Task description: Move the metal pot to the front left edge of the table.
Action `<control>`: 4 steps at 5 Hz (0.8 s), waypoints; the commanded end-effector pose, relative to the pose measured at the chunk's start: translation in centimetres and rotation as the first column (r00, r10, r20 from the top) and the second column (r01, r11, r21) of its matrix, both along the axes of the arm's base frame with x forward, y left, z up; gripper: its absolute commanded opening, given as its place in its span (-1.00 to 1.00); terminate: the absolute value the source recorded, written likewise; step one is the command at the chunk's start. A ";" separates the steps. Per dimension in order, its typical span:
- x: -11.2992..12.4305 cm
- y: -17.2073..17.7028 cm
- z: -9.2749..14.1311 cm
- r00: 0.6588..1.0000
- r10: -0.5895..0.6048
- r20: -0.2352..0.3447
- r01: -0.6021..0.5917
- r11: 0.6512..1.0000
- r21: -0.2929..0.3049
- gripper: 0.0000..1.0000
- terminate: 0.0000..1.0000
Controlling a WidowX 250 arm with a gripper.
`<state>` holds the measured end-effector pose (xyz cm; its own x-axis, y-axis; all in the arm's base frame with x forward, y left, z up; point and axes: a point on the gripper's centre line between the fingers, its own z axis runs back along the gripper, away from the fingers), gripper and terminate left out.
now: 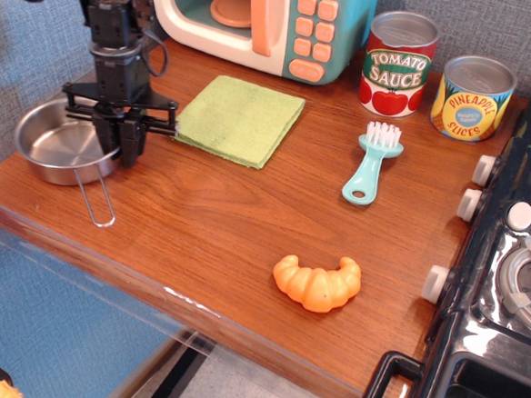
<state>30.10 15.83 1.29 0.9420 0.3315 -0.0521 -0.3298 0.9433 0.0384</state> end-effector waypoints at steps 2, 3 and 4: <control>0.8 -2.7 8.9 0.951 -0.228 0.209 0.214 0.973 0.091 1.00 -1.00; 0.6 -5.0 11.7 0.898 -0.361 0.252 0.337 0.932 0.134 1.00 -1.00; 0.5 -6.3 12.1 0.887 -0.375 0.269 0.357 0.927 0.115 1.00 -1.00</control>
<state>31.28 9.47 11.48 0.9808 -0.0409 0.1905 0.0350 0.9988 0.0344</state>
